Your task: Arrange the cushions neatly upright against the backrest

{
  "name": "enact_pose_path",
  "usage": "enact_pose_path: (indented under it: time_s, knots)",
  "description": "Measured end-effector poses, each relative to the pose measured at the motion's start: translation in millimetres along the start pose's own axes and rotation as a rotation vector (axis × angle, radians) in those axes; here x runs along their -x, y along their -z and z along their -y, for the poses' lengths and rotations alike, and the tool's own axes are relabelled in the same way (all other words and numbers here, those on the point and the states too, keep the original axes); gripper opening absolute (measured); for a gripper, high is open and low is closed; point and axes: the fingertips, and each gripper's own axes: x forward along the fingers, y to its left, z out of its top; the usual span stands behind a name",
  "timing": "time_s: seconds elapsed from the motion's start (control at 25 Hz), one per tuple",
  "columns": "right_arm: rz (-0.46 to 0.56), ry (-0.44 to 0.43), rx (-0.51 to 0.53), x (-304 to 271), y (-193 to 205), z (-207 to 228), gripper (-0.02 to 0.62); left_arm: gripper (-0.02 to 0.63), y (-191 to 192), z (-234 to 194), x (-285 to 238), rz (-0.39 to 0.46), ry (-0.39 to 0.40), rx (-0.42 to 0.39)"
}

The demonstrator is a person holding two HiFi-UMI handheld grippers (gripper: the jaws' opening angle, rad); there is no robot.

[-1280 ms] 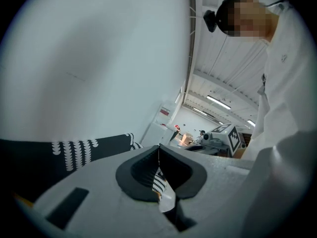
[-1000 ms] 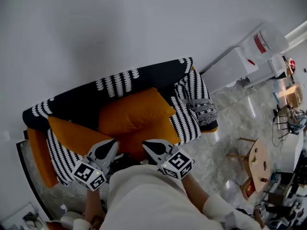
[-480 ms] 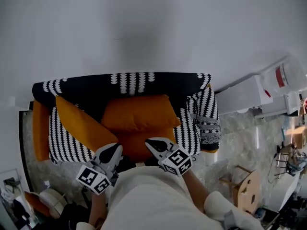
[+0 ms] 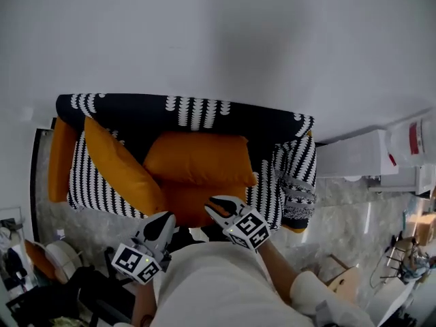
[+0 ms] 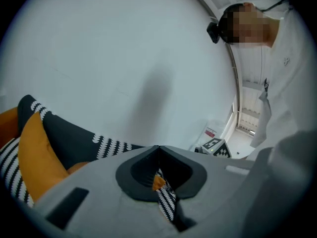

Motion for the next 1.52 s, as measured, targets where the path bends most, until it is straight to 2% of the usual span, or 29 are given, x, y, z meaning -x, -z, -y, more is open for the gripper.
enact_pose_path:
  time_s: [0.08,0.24,0.4,0.52,0.68,0.84,1.08,1.28,1.52]
  knots:
    - [-0.023,-0.048,-0.002,-1,6,4,0.093,0.012,7,4,-6,0.006,-0.033,0.020]
    - [-0.065,-0.091,0.025,-4,15,10,0.128,0.012,13,19,-16,0.018,-0.073,0.037]
    - [-0.087,-0.096,0.053,-12,20,17,0.160,0.012,13,31,-24,-0.001,-0.068,0.012]
    - [-0.115,-0.067,0.086,-24,28,27,0.172,0.012,8,25,-24,0.003,-0.082,-0.008]
    - [-0.149,0.015,0.128,-44,39,47,0.196,0.012,0,14,-23,0.020,-0.082,0.005]
    - [-0.216,0.085,0.216,-68,55,62,0.201,0.012,-4,7,-23,0.004,-0.072,0.001]
    - [-0.337,0.096,0.327,-115,86,67,0.239,0.012,-3,-3,-17,-0.020,-0.074,0.007]
    - [-0.440,0.154,0.457,-147,114,86,0.251,0.012,-7,-15,-4,-0.028,-0.102,0.005]
    - [-0.474,0.190,0.550,-176,128,98,0.250,0.012,-19,-31,13,-0.014,-0.113,0.007]
